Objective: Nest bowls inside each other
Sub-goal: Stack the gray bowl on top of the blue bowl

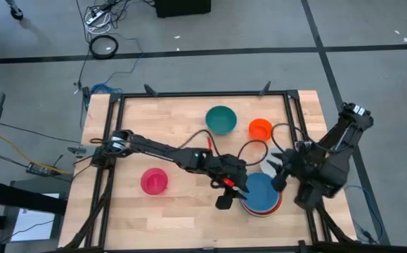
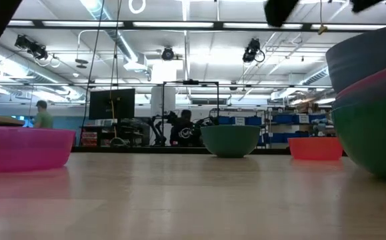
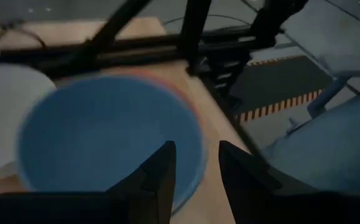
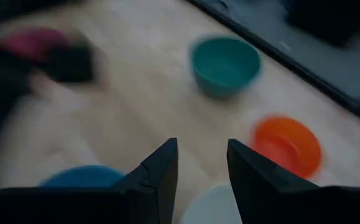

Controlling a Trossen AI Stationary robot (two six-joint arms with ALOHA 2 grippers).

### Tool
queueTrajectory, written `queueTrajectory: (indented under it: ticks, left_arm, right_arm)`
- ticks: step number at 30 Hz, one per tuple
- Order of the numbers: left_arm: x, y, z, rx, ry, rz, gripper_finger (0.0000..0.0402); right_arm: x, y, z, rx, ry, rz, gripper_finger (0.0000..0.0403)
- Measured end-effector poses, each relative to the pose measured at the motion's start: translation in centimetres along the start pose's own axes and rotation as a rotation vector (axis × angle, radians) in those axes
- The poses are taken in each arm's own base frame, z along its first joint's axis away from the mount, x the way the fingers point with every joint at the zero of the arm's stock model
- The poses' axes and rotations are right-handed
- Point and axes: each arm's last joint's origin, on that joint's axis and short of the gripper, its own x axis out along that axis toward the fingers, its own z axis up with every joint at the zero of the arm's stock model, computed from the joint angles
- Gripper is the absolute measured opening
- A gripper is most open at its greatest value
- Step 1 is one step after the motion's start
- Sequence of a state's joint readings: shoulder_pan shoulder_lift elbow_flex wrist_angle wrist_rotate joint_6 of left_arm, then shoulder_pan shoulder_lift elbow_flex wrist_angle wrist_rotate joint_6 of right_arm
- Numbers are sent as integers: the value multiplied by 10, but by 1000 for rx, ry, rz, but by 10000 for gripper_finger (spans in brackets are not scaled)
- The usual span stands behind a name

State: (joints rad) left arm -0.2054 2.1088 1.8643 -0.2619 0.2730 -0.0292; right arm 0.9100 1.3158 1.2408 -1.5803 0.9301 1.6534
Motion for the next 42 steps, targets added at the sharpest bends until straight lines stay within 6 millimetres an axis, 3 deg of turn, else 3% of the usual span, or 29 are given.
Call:
queueTrajectory:
  ticks: [2,6,12,17,21,28,35,42]
  left_arm:
    - [-18,-5,12,3,22,25,131]
    - [-52,-18,19,18,195,117,131]
    - [-116,-55,34,27,290,230,131]
    - [-158,-78,35,-11,332,400,131]
    - [-188,-100,37,-11,304,490,131]
    - [-203,-122,36,13,270,585,131]
    - [-199,-129,27,5,299,612,131]
    - [-193,-129,17,-18,339,630,131]
  right_arm:
    - [11,-1,3,18,5,-47,125]
    - [35,-8,16,75,43,-175,119]
    - [69,-21,25,77,223,-333,100]
    - [95,-38,20,104,526,-429,87]
    - [108,-47,11,82,638,-469,85]
    - [126,-49,-5,53,725,-410,125]
    - [135,-57,-28,21,774,-452,185]
    - [143,-63,-48,7,812,-465,195]
